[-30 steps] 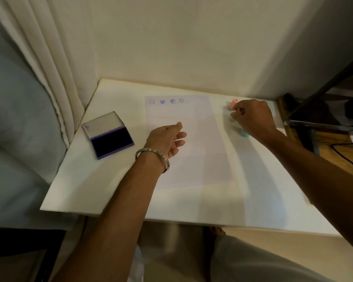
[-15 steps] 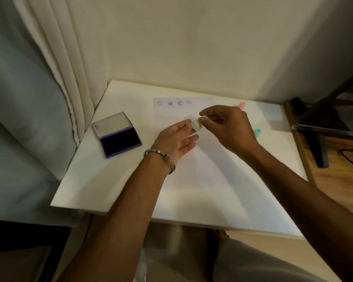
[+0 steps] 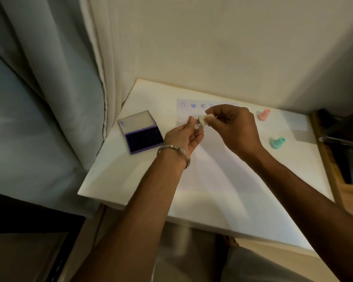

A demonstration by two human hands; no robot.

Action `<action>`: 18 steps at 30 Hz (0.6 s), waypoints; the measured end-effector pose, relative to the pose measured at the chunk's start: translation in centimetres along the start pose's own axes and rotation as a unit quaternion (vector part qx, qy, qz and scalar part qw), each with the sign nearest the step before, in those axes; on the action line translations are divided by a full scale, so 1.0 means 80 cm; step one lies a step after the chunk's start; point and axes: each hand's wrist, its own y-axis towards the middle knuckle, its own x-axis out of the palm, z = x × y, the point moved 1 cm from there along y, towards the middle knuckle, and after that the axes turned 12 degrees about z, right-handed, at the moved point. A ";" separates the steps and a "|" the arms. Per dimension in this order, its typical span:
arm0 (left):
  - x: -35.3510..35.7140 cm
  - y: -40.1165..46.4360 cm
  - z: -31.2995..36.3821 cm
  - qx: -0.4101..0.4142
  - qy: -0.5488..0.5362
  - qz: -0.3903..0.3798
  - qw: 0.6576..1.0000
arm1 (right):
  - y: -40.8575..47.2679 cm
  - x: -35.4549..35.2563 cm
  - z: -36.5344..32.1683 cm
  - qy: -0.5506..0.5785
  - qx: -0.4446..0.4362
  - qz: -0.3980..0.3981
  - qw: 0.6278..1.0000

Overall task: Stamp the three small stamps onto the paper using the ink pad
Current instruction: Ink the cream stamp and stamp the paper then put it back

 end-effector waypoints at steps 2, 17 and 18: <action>-0.006 0.002 0.012 -0.004 -0.002 0.022 1.000 | 0.004 -0.001 -0.004 0.010 -0.005 0.015 1.000; -0.095 -0.001 0.115 0.208 0.172 0.318 0.909 | -0.021 0.123 -0.051 -0.089 -0.149 -0.132 0.976; -0.098 0.003 0.117 0.192 0.180 0.314 0.912 | -0.022 0.130 -0.054 -0.095 -0.159 -0.139 0.973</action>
